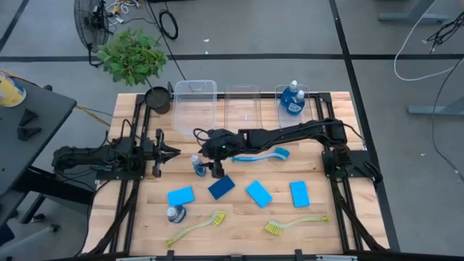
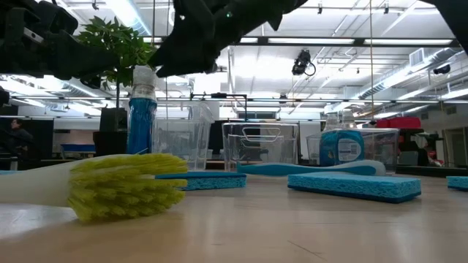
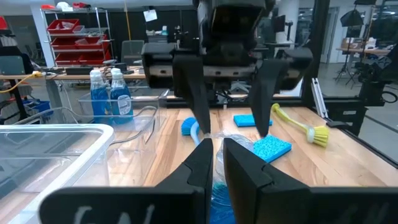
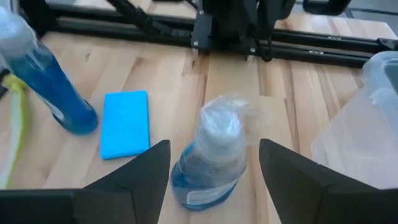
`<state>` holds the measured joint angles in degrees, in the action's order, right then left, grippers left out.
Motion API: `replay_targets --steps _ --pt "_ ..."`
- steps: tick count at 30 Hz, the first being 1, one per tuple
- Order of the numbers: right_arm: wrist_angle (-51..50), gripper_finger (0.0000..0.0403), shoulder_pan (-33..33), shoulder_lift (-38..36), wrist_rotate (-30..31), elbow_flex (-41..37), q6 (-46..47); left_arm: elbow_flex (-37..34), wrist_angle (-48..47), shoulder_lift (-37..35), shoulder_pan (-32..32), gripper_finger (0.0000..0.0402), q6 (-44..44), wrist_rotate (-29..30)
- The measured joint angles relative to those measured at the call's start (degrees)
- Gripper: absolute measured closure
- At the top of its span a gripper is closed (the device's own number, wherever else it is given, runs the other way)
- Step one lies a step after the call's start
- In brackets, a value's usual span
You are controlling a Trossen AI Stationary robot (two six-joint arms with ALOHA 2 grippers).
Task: Pick & Place Kitchen Sink Supplies
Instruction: Put the blue detergent into the right transparent bin
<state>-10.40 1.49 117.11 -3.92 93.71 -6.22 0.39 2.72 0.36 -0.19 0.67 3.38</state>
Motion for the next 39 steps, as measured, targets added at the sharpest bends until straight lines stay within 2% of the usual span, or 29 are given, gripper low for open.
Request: replay_targets --steps 12,19,39 --pt "6.35 0.0153 -0.47 0.89 -0.19 -0.82 -1.25 0.01 0.0 0.0 0.0 0.0358 0.0 0.0" --pt "8.17 0.0153 -0.75 0.89 -3.49 -2.54 1.04 -0.01 0.0 0.0 0.01 0.0358 -0.01 0.0" --pt "14.17 0.0153 -0.78 4.43 -1.53 -2.6 -0.77 0.0 0.0 0.0 0.01 0.0358 -0.01 0.01"
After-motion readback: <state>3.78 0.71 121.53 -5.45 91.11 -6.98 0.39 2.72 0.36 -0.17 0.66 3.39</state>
